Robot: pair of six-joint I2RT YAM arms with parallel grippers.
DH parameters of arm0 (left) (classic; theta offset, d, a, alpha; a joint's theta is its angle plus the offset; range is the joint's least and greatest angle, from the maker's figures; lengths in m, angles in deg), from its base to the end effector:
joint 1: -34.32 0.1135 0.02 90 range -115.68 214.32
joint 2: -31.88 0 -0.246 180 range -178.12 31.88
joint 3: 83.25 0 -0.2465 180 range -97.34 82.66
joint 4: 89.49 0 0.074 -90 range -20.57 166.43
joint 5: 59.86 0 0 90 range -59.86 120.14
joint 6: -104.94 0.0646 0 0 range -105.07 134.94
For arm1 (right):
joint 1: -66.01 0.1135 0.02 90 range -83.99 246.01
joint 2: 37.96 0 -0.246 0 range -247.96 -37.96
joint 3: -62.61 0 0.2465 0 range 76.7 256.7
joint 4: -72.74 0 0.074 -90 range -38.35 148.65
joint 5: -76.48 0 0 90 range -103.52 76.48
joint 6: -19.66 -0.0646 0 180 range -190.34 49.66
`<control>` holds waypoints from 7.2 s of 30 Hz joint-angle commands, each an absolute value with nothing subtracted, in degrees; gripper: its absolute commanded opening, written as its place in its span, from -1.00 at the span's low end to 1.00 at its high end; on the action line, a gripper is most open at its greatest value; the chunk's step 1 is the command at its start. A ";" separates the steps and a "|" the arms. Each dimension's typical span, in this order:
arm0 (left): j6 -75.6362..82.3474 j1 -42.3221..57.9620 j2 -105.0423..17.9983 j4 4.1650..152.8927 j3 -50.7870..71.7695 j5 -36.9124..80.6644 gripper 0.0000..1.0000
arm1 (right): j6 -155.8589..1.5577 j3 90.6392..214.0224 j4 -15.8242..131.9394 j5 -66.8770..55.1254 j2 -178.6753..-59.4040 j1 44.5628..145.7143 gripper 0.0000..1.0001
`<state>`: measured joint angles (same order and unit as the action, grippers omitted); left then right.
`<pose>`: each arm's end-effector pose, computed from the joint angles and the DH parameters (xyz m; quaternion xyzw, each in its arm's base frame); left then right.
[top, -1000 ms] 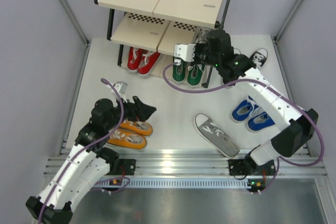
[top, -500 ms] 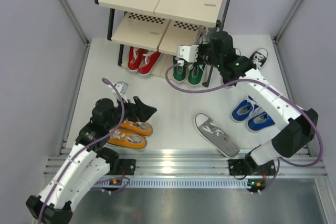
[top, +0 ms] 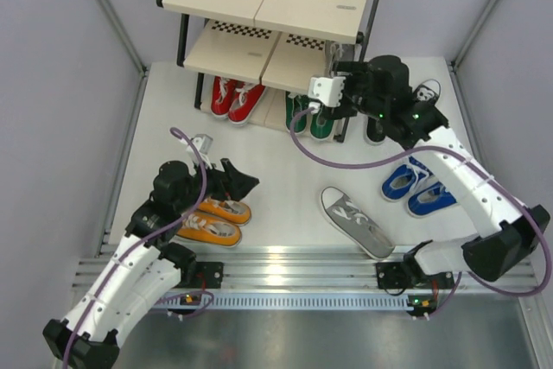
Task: Place and organize the shoes onto the shoe shelf
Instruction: Place the shoe at the shoe shelf, then pick up the shoe at the center of the board.
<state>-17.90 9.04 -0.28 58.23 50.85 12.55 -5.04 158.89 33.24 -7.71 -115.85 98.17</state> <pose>0.1542 -0.0944 0.2599 0.0362 0.8064 -0.3888 0.4442 0.2770 0.1819 0.3820 -0.6379 0.5217 -0.1210 0.5533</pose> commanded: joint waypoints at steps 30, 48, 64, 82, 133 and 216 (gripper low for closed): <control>-37.36 2.87 -3.10 74.31 66.66 5.52 0.79 | -22.61 117.48 12.68 11.01 -98.60 90.00 0.67; -45.18 -22.62 -25.40 103.75 68.60 23.89 0.81 | -29.99 122.38 13.92 16.26 -108.89 92.29 -1.00; -38.51 -34.32 -44.14 118.42 55.16 34.79 0.83 | -49.75 137.60 14.35 41.31 -106.78 79.03 -1.00; -35.33 -34.24 -54.95 136.18 46.36 37.17 0.85 | -88.17 126.97 39.14 44.31 -96.23 74.19 -1.00; -20.23 -24.57 -31.70 101.76 46.18 12.88 0.37 | -83.04 118.81 53.10 59.26 -86.57 71.73 -1.00; -34.20 -28.87 -28.23 118.35 57.97 23.39 0.96 | -120.87 110.53 88.27 58.99 -94.38 58.72 -1.00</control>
<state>-34.98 -29.16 -29.70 117.44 58.06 29.08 -118.10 109.97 82.62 58.43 -94.60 59.71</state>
